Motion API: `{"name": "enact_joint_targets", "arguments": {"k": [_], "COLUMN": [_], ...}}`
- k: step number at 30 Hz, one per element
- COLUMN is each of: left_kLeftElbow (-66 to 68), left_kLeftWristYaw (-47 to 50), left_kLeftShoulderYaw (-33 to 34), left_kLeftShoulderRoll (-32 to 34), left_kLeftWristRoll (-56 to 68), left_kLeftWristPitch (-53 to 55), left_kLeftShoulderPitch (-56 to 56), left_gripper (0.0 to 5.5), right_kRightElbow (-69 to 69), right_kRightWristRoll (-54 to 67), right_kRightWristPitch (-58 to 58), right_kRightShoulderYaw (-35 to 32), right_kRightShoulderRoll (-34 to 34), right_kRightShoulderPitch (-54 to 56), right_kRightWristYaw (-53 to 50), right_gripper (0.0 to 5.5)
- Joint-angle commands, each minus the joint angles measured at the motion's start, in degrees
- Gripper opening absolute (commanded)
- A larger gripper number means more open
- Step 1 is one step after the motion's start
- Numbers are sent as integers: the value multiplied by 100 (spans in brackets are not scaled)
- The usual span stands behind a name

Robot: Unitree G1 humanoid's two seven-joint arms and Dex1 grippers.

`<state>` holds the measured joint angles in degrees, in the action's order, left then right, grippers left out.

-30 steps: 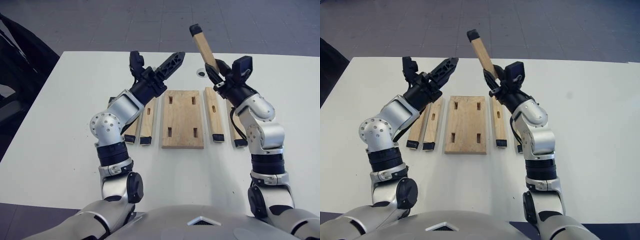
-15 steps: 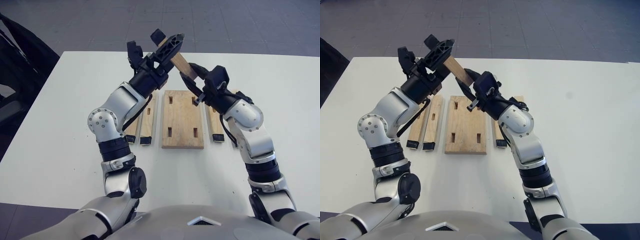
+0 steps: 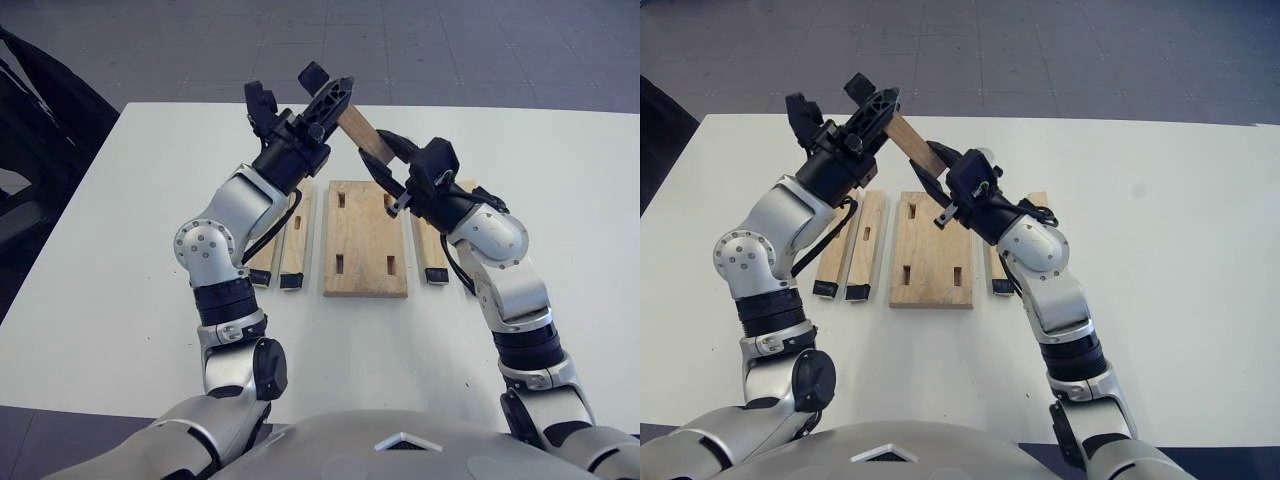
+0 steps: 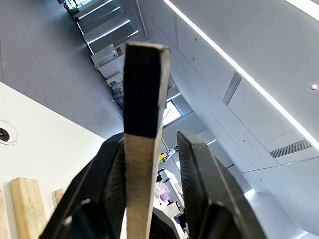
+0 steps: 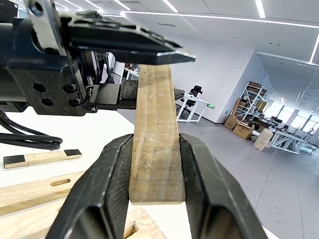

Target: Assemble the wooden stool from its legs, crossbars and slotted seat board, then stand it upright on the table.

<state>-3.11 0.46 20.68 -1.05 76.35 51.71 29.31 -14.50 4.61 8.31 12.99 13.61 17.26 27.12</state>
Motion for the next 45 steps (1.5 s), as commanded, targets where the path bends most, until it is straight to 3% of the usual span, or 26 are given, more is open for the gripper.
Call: {"name": "enact_joint_targets", "arguments": {"k": [1, 4, 16, 19, 25, 29, 33, 38, 45], "left_kLeftElbow": [-95, -87, -66, -16, 82, -79, -449, -425, -148], "left_kLeftWristYaw": [-93, -113, -245, -333, -266, -190, -468, -498, -248], "left_kLeftShoulderYaw": [-37, -85, -133, -190, -65, -58, -548, -1221, -1141], "left_kLeftShoulderRoll": [64, 66, 176, 293, 454, 1230, 1822, 1901, 1722], "left_kLeftWristRoll": [154, 154, -219, -557, -703, -2002, -3345, -4527, -5403], "left_kLeftWristPitch": [-65, -79, -452, -641, -922, -1547, -1975, -2210, -2669], "left_kLeftShoulderPitch": [-40, -89, -95, -85, -17, -203, -923, -1788, -1779], "left_gripper": [90, 66, 65, 42, 42, 42, 42, 42, 42], "right_kRightElbow": [38, 95, 225, 217, 270, 366, 469, 480, 382], "right_kRightWristRoll": [-402, -647, -933, -901, -1030, -1142, -1249, -1306, -1360], "right_kRightWristPitch": [-220, -431, -512, -300, -9, 107, 172, 263, 365], "right_kRightShoulderYaw": [114, 179, 258, 225, 186, 61, -153, -216, -193], "right_kRightShoulderRoll": [214, 259, 263, 204, 271, 406, 465, 442, 411], "right_kRightShoulderPitch": [-82, -107, -202, -211, -277, -491, -637, -655, -673], "right_kRightWristYaw": [-1, -84, -259, -310, -310, -366, -562, -707, -803], "right_gripper": [131, 131, 131, 209, 298, 298, 298, 298, 298]}}
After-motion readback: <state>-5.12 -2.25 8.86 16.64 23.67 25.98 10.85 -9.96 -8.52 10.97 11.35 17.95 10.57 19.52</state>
